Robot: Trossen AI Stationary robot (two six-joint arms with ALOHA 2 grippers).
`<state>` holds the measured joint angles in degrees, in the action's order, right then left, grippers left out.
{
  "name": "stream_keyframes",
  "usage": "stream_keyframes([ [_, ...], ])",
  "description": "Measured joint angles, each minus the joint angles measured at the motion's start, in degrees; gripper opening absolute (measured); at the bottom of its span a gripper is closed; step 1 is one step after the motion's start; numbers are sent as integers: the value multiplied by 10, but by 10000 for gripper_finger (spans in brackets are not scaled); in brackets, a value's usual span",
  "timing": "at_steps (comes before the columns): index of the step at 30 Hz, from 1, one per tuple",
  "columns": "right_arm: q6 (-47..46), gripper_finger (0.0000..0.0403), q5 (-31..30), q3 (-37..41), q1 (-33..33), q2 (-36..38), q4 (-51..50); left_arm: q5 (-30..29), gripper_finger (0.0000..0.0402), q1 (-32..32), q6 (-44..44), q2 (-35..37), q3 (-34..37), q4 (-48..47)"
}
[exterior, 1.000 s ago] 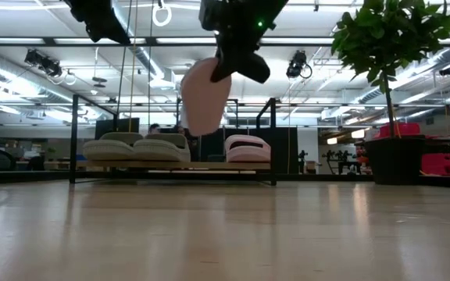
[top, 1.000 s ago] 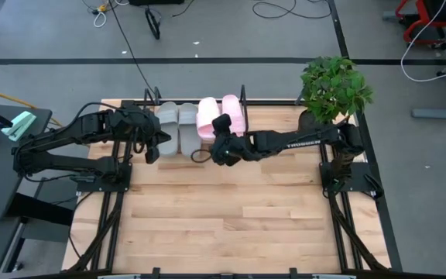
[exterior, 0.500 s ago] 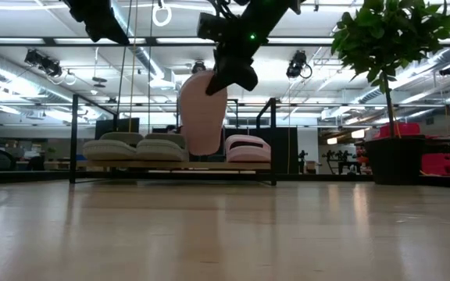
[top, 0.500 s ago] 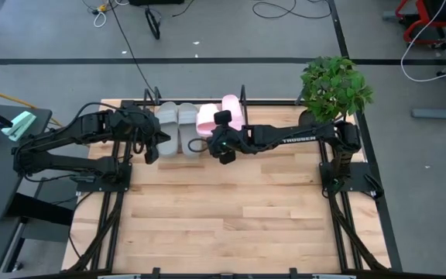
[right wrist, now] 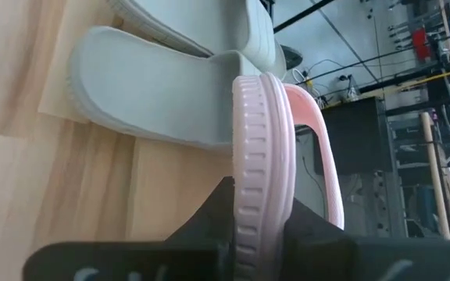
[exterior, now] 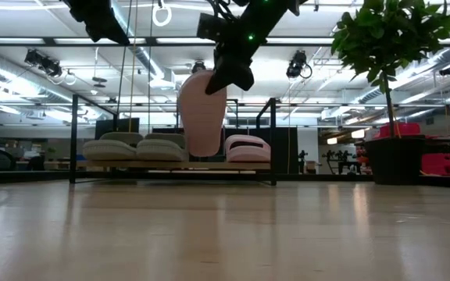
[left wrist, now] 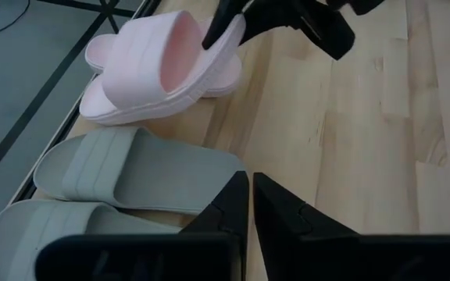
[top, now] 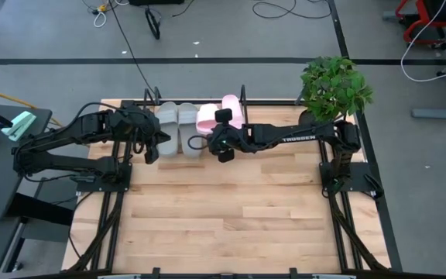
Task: Pick and place slides into the shelf
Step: Put the pink slipper on the shelf
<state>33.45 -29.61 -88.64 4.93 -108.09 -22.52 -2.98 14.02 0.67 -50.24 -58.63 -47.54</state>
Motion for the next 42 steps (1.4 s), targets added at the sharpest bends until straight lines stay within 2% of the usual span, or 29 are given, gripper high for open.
stream_keyframes([
  [13,-20,38,-2,0,18,0,0,0,25,0,0,0,0,0],
  [22,-30,38,17,0,30,0,0,0,34,0,0,0,0,0],
  [34,-40,38,45,0,40,0,1,0,21,0,0,0,0,0],
  [42,-34,38,45,0,43,0,9,0,33,0,1,0,0,0],
])
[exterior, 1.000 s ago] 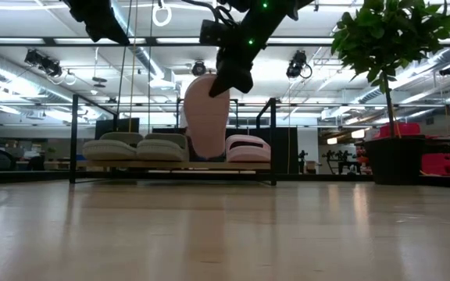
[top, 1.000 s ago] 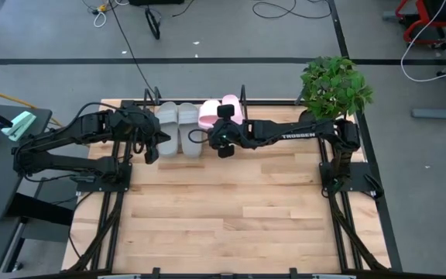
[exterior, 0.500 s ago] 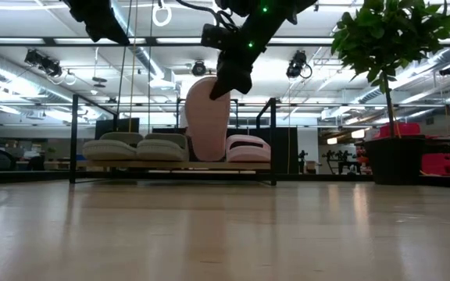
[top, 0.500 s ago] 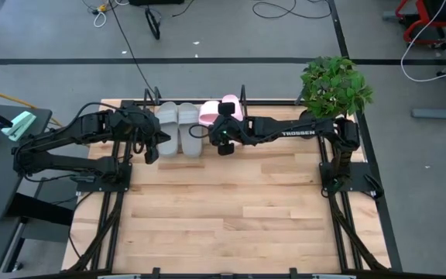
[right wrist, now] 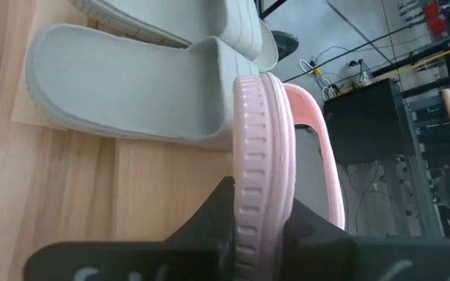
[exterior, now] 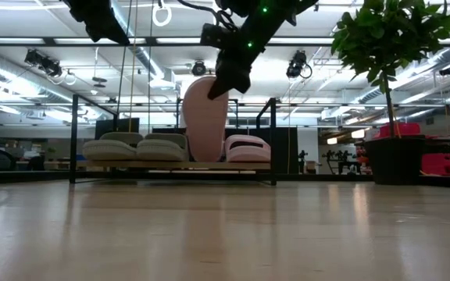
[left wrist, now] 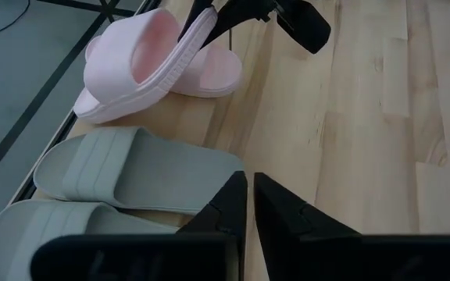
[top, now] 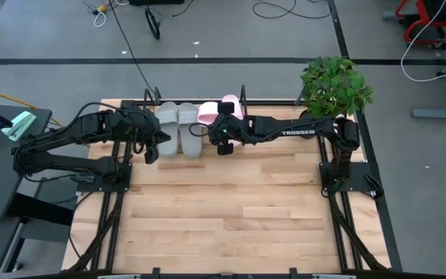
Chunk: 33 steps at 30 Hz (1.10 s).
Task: Pick and place slides into the shelf
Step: Put the pink slipper on the shelf
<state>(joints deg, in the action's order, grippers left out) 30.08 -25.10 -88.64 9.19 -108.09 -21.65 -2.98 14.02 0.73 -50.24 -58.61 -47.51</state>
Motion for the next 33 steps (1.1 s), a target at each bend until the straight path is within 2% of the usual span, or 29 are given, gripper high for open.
stream_keyframes([
  [14,-4,38,4,0,4,0,-1,0,18,0,0,0,0,0],
  [22,-5,38,4,0,16,0,-2,0,29,0,1,0,0,0],
  [27,-26,38,30,0,20,0,-2,0,34,0,1,0,0,0],
  [33,-31,38,32,0,19,0,-17,0,26,0,1,0,0,0],
])
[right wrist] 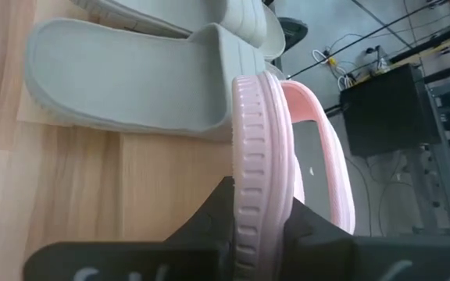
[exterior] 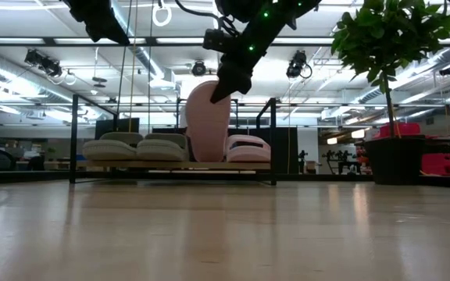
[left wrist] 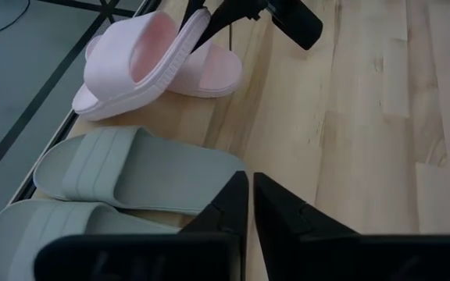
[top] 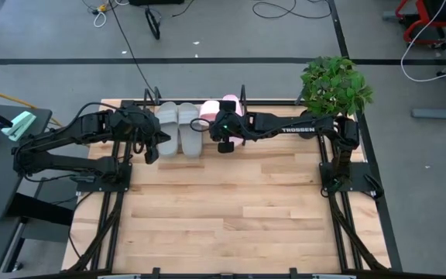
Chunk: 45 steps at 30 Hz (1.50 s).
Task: Pick and place slides into the shelf
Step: Put the pink slipper on the shelf
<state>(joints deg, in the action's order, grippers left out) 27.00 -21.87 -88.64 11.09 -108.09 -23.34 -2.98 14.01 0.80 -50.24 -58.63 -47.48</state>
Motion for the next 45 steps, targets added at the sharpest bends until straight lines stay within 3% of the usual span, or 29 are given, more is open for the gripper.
stream_keyframes([
  [21,-101,39,73,0,0,0,-34,0,34,0,0,0,0,0],
  [45,-135,39,111,0,-1,-1,-45,0,27,0,0,0,0,1],
])
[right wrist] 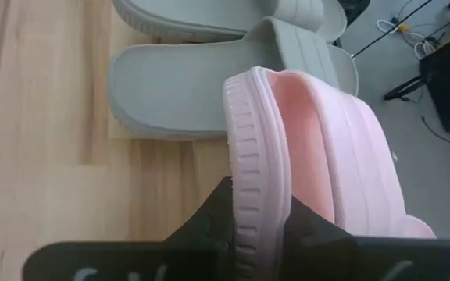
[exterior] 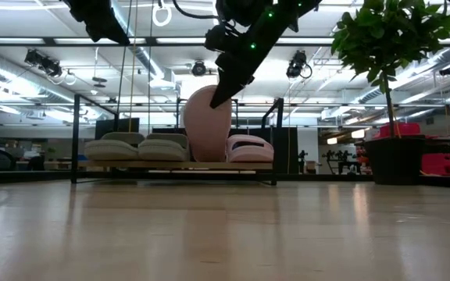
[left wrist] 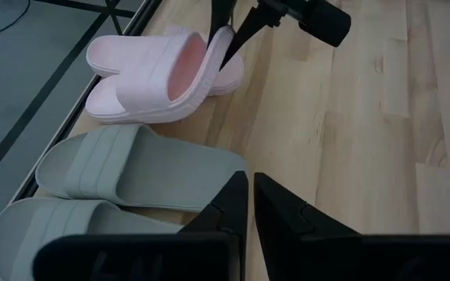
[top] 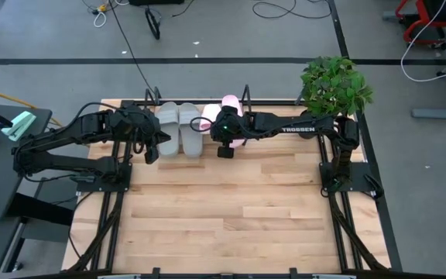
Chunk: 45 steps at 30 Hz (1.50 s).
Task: Pick and place slides into the shelf
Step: Put the pink slipper on the shelf
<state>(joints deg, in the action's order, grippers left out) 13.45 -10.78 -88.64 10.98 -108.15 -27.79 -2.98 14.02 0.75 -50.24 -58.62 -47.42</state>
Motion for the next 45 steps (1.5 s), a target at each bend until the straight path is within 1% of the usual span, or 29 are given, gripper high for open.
stream_keyframes([
  [4,-12,39,23,0,-1,-16,-2,0,23,0,0,0,0,0],
  [8,-29,39,47,0,-2,-46,-2,0,29,0,0,0,0,0],
  [13,-23,39,49,-1,-12,-92,-1,0,36,0,0,0,0,-1],
  [17,6,39,45,-2,-22,-108,-2,0,32,0,0,0,0,-1],
  [21,23,39,37,-1,-28,-102,-5,0,25,0,0,0,0,-2],
  [25,48,39,10,0,-31,-75,-14,0,21,0,-10,0,0,-2],
  [28,68,39,4,1,-31,-51,-21,0,22,0,-12,0,0,-2],
  [32,74,39,7,1,-24,-31,-35,0,28,0,-12,0,0,-2],
  [37,74,39,17,1,-18,-37,-58,0,34,0,-12,0,0,-2],
  [41,69,39,35,0,-19,-48,-53,0,30,0,-10,0,0,-2],
  [45,66,39,40,0,-19,-50,-49,0,23,0,-10,0,0,-2],
])
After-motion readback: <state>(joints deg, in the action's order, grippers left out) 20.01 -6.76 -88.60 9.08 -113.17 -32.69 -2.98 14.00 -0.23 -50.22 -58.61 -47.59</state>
